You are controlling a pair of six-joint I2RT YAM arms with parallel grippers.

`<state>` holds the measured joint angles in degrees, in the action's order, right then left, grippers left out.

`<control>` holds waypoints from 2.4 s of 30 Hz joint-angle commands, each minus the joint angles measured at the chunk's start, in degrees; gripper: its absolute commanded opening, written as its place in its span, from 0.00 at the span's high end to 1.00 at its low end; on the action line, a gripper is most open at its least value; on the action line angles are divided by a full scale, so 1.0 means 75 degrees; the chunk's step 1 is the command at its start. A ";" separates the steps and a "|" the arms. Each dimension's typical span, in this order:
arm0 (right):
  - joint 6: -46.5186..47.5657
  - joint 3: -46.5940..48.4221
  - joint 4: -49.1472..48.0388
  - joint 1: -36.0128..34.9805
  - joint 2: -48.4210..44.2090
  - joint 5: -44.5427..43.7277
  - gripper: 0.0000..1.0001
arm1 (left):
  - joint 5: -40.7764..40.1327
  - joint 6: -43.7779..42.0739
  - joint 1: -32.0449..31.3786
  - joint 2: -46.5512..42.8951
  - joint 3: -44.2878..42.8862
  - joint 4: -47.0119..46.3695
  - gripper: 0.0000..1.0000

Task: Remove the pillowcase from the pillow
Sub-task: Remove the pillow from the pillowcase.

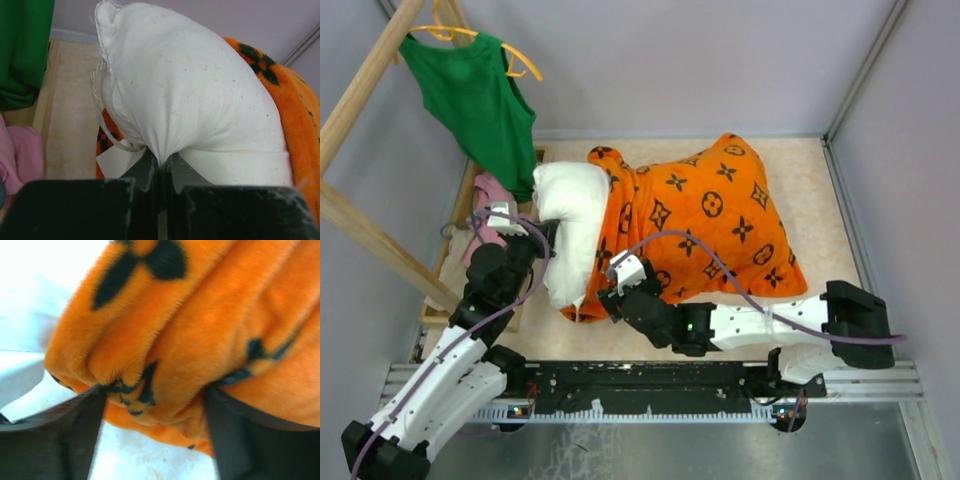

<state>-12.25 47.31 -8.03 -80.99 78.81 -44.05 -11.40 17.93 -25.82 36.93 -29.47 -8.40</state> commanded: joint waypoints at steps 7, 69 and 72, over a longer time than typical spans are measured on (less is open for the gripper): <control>-0.2217 -0.1342 0.1835 0.2991 -0.2704 0.0270 0.87 | -0.0834 -0.0317 0.0052 -0.0695 -0.0603 -0.0222 1.00; -0.0591 -0.0227 0.0548 0.4705 -0.3995 0.2241 0.01 | 0.2651 -0.1198 0.0046 -0.0163 -0.0707 -0.0932 1.00; 0.0230 0.0467 0.0112 0.4242 -0.3282 0.2003 0.01 | 0.4107 -0.1215 0.0051 0.0215 -0.0879 -0.1113 1.00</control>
<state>-19.88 42.46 0.80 -45.34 49.93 -24.60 0.82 11.44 -25.52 36.36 -32.12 -7.01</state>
